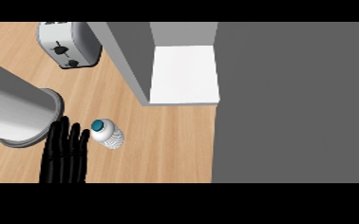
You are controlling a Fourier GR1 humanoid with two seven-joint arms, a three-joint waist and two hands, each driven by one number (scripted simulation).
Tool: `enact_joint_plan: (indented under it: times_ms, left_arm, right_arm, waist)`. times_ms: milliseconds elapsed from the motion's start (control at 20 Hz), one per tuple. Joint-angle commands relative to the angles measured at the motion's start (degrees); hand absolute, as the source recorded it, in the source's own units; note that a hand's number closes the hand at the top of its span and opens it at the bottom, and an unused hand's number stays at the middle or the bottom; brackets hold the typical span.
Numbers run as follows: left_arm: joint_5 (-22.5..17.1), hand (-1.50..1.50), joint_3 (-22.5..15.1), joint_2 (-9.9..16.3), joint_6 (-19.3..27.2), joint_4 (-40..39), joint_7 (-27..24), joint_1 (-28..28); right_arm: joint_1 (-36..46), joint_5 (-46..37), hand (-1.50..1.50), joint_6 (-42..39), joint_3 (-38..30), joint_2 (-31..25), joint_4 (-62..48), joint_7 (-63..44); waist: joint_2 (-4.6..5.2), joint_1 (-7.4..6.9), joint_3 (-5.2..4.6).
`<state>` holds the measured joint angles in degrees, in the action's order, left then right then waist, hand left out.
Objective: Pick up the bottled water, place it into the cabinet and close the cabinet
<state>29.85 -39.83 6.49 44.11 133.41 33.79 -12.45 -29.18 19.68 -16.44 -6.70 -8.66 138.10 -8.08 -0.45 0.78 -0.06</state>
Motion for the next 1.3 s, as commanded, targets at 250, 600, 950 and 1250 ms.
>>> enact_joint_plan:
  times_ms: [250,600,950,1250]
  left_arm:
    - [-13.9,-1.5,9.4,6.1,0.0,-0.4,-6.5,-4.0]
    - [-24.7,-1.5,14.3,6.9,-3.5,-11.2,-19.6,-4.3]
    - [-34.2,-1.5,22.5,6.1,-9.3,-21.7,-30.1,-3.5]
    - [-38.7,-1.5,28.6,4.6,-13.4,-33.8,-37.7,-0.6]
  right_arm:
    - [-7.3,11.5,-1.5,-2.5,-2.4,0.5,10.8,-1.4]
    - [-8.2,13.0,-1.5,-3.9,-4.3,-0.2,10.0,-0.2]
    - [-10.4,13.7,-1.5,-4.8,-3.3,0.0,11.3,0.8]
    - [-10.0,14.4,-1.5,-5.2,-4.7,-0.4,9.1,2.7]
  waist:
    - [0.19,0.58,-0.19]
    - [0.25,0.48,-0.23]
    - [0.27,0.35,-0.18]
    - [0.39,0.17,-0.11]
